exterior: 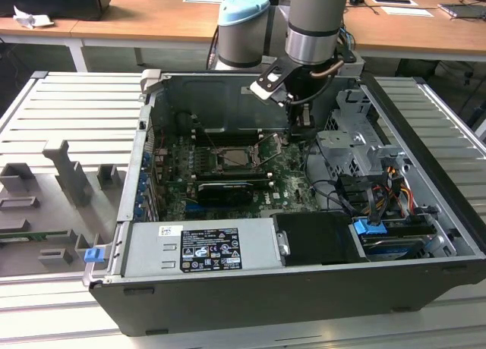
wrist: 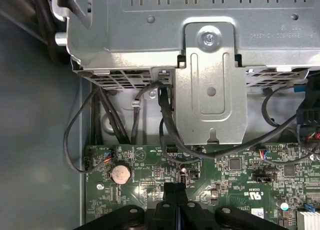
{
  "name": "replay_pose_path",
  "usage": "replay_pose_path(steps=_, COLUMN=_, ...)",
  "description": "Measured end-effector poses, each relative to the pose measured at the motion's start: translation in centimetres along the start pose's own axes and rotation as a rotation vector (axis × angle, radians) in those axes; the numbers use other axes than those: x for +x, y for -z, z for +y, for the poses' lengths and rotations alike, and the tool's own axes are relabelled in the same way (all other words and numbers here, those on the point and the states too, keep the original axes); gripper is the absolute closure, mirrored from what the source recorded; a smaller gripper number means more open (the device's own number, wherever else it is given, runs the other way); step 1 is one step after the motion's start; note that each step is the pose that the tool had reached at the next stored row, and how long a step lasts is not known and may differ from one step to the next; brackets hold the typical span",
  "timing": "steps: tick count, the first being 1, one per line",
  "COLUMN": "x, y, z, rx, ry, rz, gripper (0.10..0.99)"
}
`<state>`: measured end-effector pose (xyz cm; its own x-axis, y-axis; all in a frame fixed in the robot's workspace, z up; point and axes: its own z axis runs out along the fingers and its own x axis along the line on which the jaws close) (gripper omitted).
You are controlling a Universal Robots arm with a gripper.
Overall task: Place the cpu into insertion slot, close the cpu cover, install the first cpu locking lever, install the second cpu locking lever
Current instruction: 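Close the cpu cover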
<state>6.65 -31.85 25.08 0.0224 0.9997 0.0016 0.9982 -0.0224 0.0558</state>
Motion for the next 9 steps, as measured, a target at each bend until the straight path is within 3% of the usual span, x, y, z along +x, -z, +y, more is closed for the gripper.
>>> replay_pose_path(steps=4, x=-0.01, y=-0.16, z=-0.14, rx=0.002, ry=0.000, rz=-0.0003, gripper=0.980)
replay_pose_path(steps=9, x=-0.03, y=-0.16, z=-1.01, rx=0.003, ry=0.000, rz=-0.0001, gripper=0.980)
